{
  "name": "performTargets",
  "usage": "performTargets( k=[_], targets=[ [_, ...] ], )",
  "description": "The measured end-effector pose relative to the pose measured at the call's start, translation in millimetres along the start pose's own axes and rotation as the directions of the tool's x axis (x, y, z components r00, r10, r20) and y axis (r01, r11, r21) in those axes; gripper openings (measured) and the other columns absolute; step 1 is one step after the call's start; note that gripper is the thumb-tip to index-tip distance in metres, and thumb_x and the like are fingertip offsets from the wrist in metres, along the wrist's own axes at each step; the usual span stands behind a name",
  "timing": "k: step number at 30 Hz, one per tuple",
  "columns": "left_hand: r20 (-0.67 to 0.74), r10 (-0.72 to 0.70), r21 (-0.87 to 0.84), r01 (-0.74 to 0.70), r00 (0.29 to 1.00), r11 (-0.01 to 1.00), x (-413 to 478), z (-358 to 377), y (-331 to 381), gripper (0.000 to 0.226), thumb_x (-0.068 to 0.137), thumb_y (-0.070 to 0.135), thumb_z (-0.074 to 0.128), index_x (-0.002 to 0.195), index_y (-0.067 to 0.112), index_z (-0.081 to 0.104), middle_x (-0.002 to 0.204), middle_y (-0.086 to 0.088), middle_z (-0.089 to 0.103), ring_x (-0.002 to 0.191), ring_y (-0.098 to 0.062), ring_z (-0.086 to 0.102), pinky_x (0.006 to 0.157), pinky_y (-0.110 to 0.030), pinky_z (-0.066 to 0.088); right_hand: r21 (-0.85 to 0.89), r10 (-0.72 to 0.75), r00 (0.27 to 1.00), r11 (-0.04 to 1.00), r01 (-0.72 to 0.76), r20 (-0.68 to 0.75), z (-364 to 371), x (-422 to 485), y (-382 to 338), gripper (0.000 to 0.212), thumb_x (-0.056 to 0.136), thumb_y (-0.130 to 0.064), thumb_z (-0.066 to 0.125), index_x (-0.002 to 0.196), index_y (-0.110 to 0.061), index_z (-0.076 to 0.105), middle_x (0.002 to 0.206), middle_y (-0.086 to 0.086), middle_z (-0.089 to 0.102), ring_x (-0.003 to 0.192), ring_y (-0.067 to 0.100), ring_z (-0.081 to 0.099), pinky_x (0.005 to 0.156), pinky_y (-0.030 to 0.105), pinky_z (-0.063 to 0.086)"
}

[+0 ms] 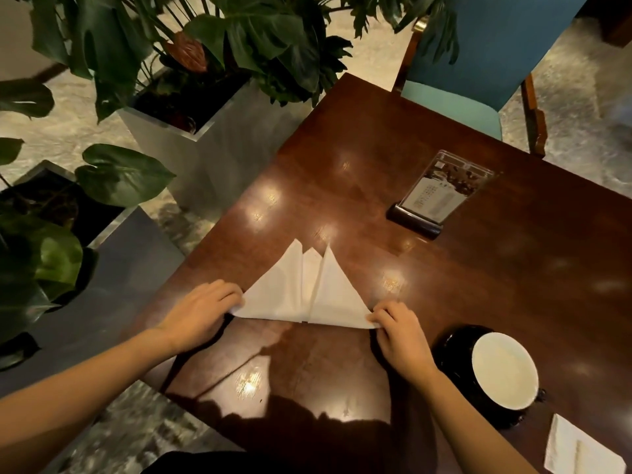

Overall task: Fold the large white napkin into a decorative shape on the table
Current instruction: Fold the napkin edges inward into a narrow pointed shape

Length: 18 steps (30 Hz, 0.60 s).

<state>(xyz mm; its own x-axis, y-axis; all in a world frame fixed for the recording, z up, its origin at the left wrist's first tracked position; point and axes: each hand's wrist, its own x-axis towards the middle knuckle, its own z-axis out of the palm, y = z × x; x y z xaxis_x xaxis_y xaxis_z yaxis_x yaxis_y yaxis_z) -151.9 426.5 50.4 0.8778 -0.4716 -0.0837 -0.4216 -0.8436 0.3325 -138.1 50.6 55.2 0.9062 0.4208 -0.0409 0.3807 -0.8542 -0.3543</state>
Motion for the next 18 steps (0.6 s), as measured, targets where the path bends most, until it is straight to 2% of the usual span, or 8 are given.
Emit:
performTargets(
  k=[3, 5, 7, 9, 12, 14, 18],
  targets=[
    [0.036, -0.126, -0.131, 0.129, 0.991, 0.983, 9.4, -1.2, -2.4, 0.038, 0.067, 0.000, 0.050, 0.099, 0.018, 0.062, 0.108, 0.004, 0.060, 0.103, -0.019, 0.054, 0.085, -0.034, 0.041, 0.095, 0.088, 0.994, 0.991, -0.094, 0.070, -1.1, 5.0, -1.1, 0.027, 0.070, -0.001, 0.055, 0.091, -0.018, 0.060, 0.101, -0.004, 0.059, 0.095, 0.020, 0.049, 0.082, 0.034, 0.038],
    [0.063, -0.236, -0.267, 0.244, 0.970, 0.932, 24.6, -4.1, -2.8, 0.040, 0.070, -0.002, 0.053, 0.103, 0.018, 0.064, 0.109, 0.004, 0.061, 0.104, -0.017, 0.053, 0.089, -0.035, 0.042, 0.158, 0.139, 0.988, 0.976, -0.149, 0.071, -3.8, 14.4, -2.8, 0.021, 0.074, -0.008, 0.054, 0.088, -0.021, 0.061, 0.099, -0.006, 0.059, 0.095, 0.018, 0.048, 0.084, 0.035, 0.039],
    [0.059, -0.355, -0.452, 0.343, 0.933, 0.824, 47.6, -6.4, 2.2, 0.039, 0.073, -0.004, 0.055, 0.104, 0.016, 0.064, 0.105, 0.001, 0.065, 0.097, -0.016, 0.057, 0.085, -0.032, 0.045, 0.232, 0.195, 0.980, 0.952, -0.200, 0.042, -4.8, 31.3, -8.8, 0.017, 0.080, -0.011, 0.054, 0.090, -0.021, 0.063, 0.097, -0.006, 0.061, 0.093, 0.016, 0.049, 0.084, 0.034, 0.042],
    [0.057, -0.460, -0.569, 0.407, 0.886, 0.714, 73.7, -6.5, 10.9, 0.031, 0.082, 0.003, 0.056, 0.110, 0.016, 0.062, 0.101, 0.000, 0.065, 0.089, -0.016, 0.059, 0.078, -0.028, 0.046, 0.282, 0.269, 0.962, 0.921, -0.267, 0.033, -2.9, 55.9, -18.7, 0.016, 0.087, -0.015, 0.053, 0.097, -0.020, 0.064, 0.099, -0.003, 0.063, 0.095, 0.018, 0.052, 0.084, 0.034, 0.046],
    [0.074, -0.542, -0.587, 0.476, 0.837, 0.655, 106.9, -2.4, 24.5, 0.024, 0.089, 0.019, 0.056, 0.113, 0.020, 0.060, 0.092, 0.003, 0.064, 0.082, -0.014, 0.059, 0.065, -0.023, 0.042, 0.338, 0.363, 0.928, 0.865, -0.371, 0.089, 2.9, 95.7, -35.4, 0.021, 0.091, -0.023, 0.054, 0.109, -0.018, 0.063, 0.098, -0.002, 0.062, 0.099, 0.021, 0.053, 0.086, 0.038, 0.048],
    [0.055, -0.537, -0.559, 0.471, 0.842, 0.682, 121.5, -1.6, 33.1, 0.015, 0.088, 0.019, 0.058, 0.101, 0.022, 0.064, 0.082, 0.002, 0.064, 0.074, -0.014, 0.057, 0.059, -0.023, 0.041, 0.356, 0.399, 0.909, 0.837, -0.415, 0.123, 7.2, 115.5, -44.6, 0.023, 0.090, -0.026, 0.057, 0.111, -0.016, 0.062, 0.088, -0.004, 0.059, 0.097, 0.023, 0.055, 0.085, 0.041, 0.048],
    [-0.034, -0.516, -0.554, 0.414, 0.856, 0.723, 131.6, -5.6, 44.0, 0.013, 0.084, 0.016, 0.059, 0.090, 0.021, 0.070, 0.078, 0.004, 0.066, 0.069, -0.010, 0.055, 0.060, -0.022, 0.038, 0.381, 0.449, 0.881, 0.796, -0.470, 0.149, 15.8, 133.5, -52.1, 0.017, 0.088, -0.016, 0.057, 0.102, -0.011, 0.065, 0.081, -0.001, 0.056, 0.096, 0.026, 0.054, 0.084, 0.040, 0.047]
  ],
)
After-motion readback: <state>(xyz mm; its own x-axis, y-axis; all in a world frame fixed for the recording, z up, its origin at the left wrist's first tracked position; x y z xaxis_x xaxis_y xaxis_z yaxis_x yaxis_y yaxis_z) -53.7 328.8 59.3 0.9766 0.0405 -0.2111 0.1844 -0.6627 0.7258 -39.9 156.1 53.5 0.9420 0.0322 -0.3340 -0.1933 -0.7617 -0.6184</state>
